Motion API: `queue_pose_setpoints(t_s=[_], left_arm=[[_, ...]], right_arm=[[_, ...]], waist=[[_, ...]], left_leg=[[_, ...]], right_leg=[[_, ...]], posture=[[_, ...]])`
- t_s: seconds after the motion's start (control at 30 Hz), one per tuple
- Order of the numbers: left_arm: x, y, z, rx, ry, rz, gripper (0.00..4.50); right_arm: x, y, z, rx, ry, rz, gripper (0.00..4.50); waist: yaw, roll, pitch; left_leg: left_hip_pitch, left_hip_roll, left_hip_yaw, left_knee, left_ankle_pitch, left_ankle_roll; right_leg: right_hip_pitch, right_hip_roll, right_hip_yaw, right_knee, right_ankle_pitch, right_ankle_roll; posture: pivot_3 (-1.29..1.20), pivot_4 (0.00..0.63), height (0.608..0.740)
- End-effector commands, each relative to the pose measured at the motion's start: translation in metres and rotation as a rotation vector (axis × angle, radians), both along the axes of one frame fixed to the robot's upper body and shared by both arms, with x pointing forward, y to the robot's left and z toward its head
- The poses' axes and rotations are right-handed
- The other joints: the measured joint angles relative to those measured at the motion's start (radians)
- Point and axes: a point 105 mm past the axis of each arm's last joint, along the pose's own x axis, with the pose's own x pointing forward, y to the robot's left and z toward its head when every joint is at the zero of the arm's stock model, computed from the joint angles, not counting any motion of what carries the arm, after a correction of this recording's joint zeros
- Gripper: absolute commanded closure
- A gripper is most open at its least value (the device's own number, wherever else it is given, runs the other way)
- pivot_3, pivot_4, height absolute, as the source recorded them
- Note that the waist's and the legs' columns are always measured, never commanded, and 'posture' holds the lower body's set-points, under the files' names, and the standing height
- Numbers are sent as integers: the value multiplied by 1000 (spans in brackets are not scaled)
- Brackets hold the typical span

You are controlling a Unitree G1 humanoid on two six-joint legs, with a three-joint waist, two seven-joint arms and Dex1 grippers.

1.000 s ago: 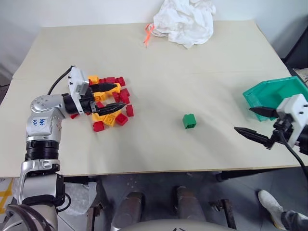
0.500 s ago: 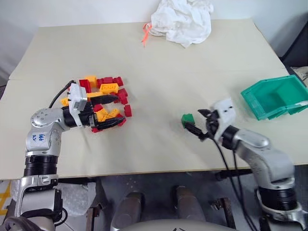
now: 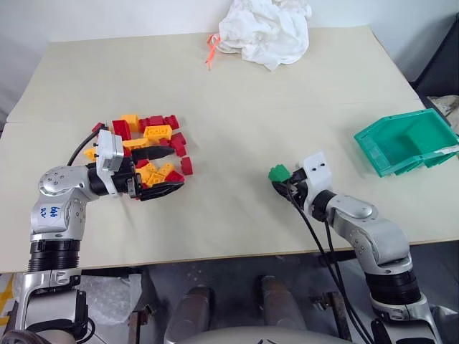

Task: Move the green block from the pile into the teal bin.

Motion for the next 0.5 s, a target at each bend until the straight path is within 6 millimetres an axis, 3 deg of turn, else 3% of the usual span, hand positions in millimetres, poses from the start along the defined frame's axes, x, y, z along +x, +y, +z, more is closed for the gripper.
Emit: queue_pose_setpoints(t_s=[0.03, 0.13, 0.3, 0.5], left_arm=[[-2, -4, 9, -19, -27, -21, 0], [1, -13, 9, -22, -21, -55, 0], [8, -37, 9, -8, -24, -97, 0], [23, -88, 18, -50, -79, -186, 0]], right_arm=[[-2, -4, 26, 32, -94, -2, 3047], [-3, -19, 44, 17, -154, -19, 3046], [-5, -64, 73, -113, -263, -88, 3046], [1, -148, 95, -351, -211, -216, 3046]], waist=[[0, 0, 0], [3, 0, 0], [10, 0, 0], [4, -1, 0]], left_leg=[[0, 0, 0, 0, 0, 0], [0, 0, 0, 0, 0, 0], [0, -2, 0, 1, 0, 1], [0, -6, 2, 1, -1, 1]], right_leg=[[0, 0, 0, 0, 0, 0], [0, 0, 0, 0, 0, 0], [1, -1, 0, 0, 0, 0], [2, -1, 0, -1, 0, 1]], posture=[[0, 150, 740], [0, 150, 740], [0, 150, 740], [0, 150, 740]])
